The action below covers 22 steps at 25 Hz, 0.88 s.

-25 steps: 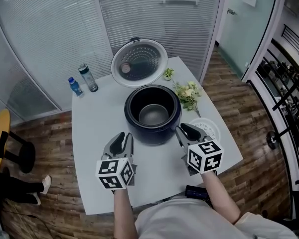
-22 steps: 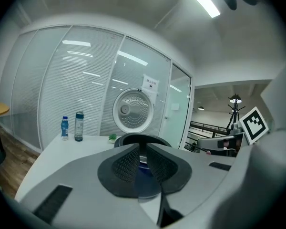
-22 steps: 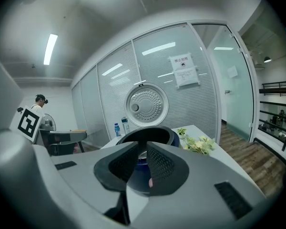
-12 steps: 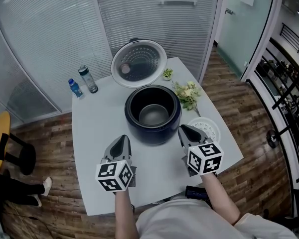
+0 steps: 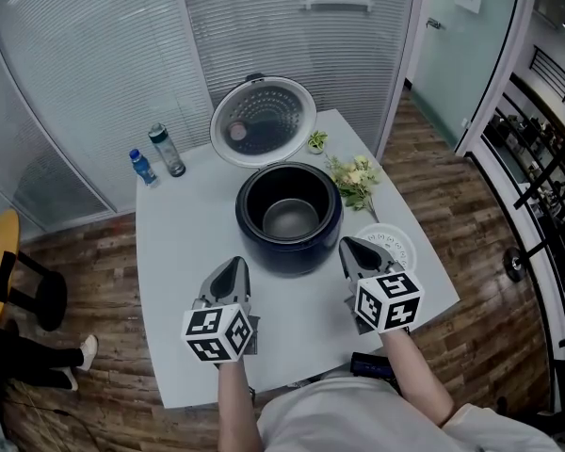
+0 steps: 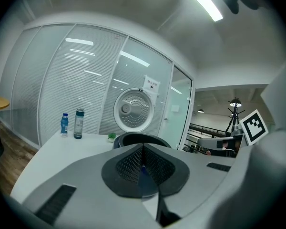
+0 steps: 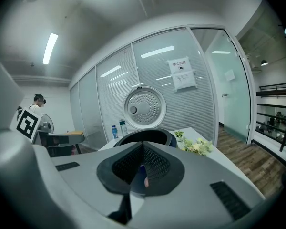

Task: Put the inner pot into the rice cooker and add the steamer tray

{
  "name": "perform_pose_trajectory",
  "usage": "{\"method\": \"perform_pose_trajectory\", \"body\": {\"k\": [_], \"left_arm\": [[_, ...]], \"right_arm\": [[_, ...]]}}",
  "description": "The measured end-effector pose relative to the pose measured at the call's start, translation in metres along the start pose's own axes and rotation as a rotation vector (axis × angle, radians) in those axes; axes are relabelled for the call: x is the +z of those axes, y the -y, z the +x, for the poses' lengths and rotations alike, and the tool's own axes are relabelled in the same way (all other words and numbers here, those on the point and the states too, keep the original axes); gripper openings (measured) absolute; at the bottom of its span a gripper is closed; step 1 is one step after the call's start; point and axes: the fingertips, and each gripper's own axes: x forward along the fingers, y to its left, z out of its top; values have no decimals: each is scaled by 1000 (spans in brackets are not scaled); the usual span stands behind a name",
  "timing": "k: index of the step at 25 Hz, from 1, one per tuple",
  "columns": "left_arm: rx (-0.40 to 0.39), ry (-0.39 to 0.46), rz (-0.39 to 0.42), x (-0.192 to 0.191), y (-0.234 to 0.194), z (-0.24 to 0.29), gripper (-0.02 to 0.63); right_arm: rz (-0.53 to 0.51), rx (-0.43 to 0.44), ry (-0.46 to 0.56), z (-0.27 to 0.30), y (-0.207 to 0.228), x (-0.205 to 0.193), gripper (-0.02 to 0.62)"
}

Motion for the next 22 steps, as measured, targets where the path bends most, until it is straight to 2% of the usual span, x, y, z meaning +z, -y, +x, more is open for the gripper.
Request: {"method": "perform_pose_trajectory", "body": {"k": [22], "left_arm": [[-50,16,-49,4,5,2,11]], "right_arm": [[-4,17,-3,-1,-2,5,17]]}}
